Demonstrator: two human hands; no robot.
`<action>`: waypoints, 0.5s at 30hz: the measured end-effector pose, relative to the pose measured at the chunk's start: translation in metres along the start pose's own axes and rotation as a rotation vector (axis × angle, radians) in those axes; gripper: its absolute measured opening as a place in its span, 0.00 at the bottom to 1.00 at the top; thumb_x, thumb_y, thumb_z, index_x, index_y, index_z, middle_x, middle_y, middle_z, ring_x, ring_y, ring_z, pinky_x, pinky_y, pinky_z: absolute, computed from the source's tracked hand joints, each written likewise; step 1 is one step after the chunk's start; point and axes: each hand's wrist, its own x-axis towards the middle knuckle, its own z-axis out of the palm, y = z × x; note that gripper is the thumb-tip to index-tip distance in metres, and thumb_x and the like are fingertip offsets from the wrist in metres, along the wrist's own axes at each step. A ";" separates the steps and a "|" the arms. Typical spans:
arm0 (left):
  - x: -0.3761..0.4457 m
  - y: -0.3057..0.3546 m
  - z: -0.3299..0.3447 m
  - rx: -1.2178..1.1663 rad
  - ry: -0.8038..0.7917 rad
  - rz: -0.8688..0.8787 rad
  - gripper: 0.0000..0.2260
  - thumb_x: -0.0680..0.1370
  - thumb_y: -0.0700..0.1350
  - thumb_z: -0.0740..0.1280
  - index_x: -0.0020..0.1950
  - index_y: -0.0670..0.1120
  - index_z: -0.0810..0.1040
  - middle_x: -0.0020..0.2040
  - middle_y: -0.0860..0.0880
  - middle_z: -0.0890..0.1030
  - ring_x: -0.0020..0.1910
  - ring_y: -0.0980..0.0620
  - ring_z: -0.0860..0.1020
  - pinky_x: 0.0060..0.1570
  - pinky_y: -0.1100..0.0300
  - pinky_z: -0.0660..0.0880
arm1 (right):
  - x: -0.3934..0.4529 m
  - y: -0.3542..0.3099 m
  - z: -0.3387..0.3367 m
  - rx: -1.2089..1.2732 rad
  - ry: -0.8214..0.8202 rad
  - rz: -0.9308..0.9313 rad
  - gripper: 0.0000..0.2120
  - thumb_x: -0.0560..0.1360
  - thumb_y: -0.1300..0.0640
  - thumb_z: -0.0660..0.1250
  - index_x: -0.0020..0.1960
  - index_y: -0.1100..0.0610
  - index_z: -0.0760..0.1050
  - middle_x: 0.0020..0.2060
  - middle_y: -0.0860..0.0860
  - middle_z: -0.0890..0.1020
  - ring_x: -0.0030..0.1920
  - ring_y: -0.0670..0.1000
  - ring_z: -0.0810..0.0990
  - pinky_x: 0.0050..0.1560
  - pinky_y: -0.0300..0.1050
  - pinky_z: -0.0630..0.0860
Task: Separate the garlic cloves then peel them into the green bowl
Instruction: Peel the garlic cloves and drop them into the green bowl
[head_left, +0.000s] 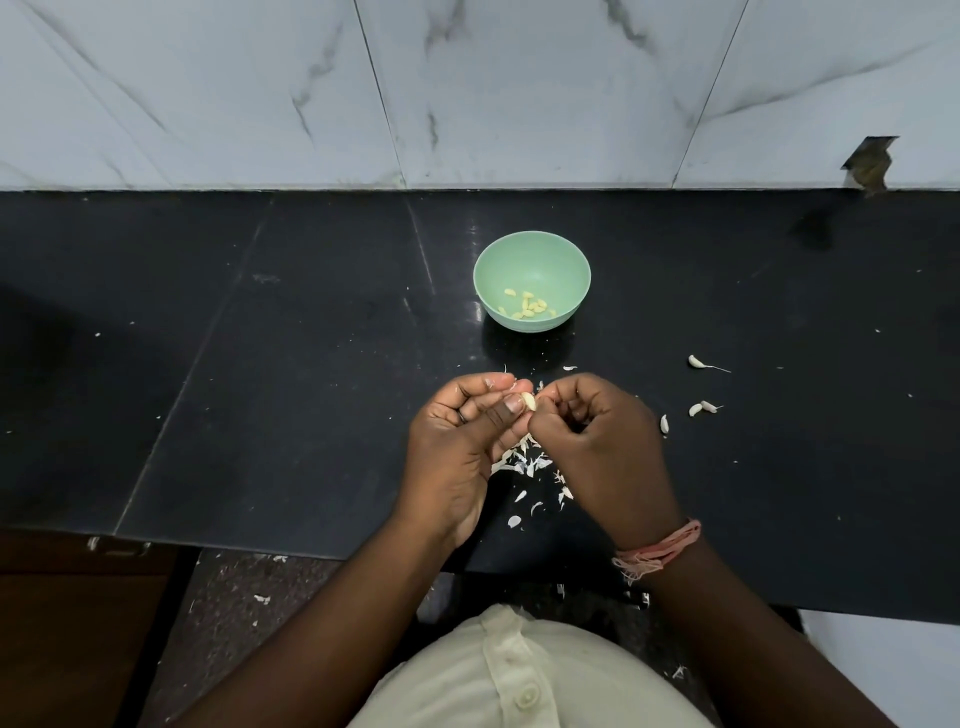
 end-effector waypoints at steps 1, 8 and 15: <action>0.000 0.000 -0.001 0.008 0.003 -0.003 0.09 0.72 0.33 0.71 0.51 0.39 0.81 0.49 0.41 0.86 0.48 0.50 0.85 0.45 0.61 0.82 | -0.001 0.001 0.000 0.004 -0.011 0.005 0.06 0.72 0.61 0.72 0.38 0.53 0.80 0.29 0.43 0.80 0.30 0.42 0.77 0.34 0.31 0.71; -0.001 -0.003 -0.001 -0.031 0.027 0.005 0.09 0.72 0.33 0.71 0.52 0.38 0.81 0.49 0.41 0.85 0.50 0.48 0.85 0.49 0.59 0.82 | -0.003 0.002 0.003 0.138 -0.036 0.080 0.06 0.77 0.60 0.70 0.44 0.52 0.81 0.34 0.46 0.84 0.33 0.44 0.80 0.37 0.38 0.75; -0.003 -0.005 -0.003 0.008 0.034 0.078 0.08 0.76 0.28 0.69 0.51 0.38 0.81 0.50 0.39 0.84 0.50 0.48 0.84 0.46 0.61 0.81 | -0.007 0.001 0.002 0.172 -0.034 0.071 0.03 0.76 0.59 0.73 0.47 0.51 0.83 0.39 0.46 0.86 0.37 0.49 0.85 0.42 0.50 0.83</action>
